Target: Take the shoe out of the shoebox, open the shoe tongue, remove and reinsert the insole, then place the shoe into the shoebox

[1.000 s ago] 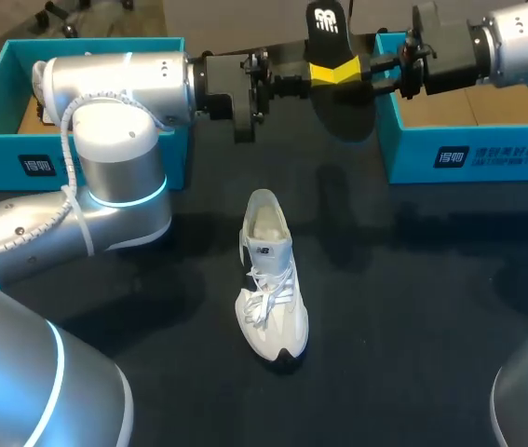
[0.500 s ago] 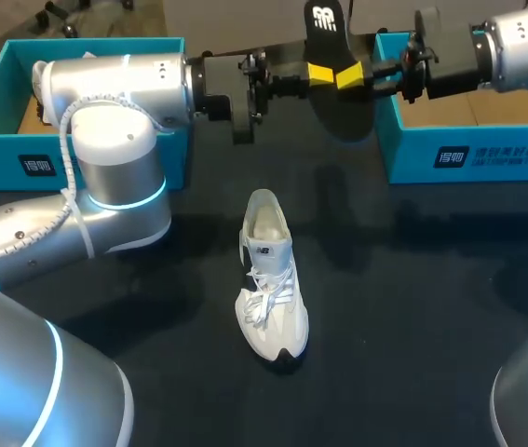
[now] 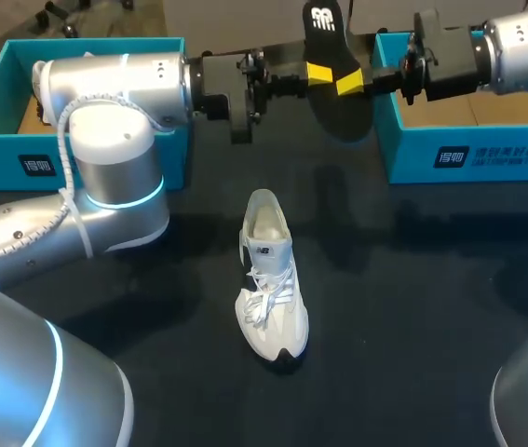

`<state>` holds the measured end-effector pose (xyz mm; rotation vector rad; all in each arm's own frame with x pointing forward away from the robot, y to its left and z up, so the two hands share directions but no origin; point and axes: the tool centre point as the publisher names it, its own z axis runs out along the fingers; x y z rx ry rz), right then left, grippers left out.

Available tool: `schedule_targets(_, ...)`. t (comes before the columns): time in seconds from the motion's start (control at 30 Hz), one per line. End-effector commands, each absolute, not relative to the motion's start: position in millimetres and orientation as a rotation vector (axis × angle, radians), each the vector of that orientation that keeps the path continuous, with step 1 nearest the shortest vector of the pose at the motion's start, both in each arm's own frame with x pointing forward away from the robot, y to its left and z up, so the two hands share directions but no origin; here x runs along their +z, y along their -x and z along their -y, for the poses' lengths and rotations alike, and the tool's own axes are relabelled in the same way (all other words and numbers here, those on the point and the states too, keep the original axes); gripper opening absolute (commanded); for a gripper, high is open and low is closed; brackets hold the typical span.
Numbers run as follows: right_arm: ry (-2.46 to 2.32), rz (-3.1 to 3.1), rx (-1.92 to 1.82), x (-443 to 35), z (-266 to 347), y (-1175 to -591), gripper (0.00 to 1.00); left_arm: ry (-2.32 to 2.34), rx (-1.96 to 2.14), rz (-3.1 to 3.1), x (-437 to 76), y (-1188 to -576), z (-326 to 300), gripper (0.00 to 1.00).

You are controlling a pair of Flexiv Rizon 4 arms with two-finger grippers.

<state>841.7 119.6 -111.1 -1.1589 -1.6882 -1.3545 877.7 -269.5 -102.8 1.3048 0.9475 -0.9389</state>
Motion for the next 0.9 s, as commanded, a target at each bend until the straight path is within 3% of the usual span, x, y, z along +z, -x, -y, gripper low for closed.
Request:
schedule_targets(0.03,1.155,1.706,-1.380,-112.9,-121.4,-843.0,0.00,-1.322,-0.941,-0.946,-99.3,-880.2,262.3,1.00)
schedule_targets(0.37,1.160,1.810,-1.530,-123.2,-111.4,-847.9,0.00,-1.329,-1.025,-1.058,-105.2,-889.8,220.2,1.00)
schedule_targets(0.9,1.019,1.993,-1.799,-126.3,-117.7,-865.4,0.00,-1.090,-1.248,-1.583,-159.4,-893.7,176.7,1.00)
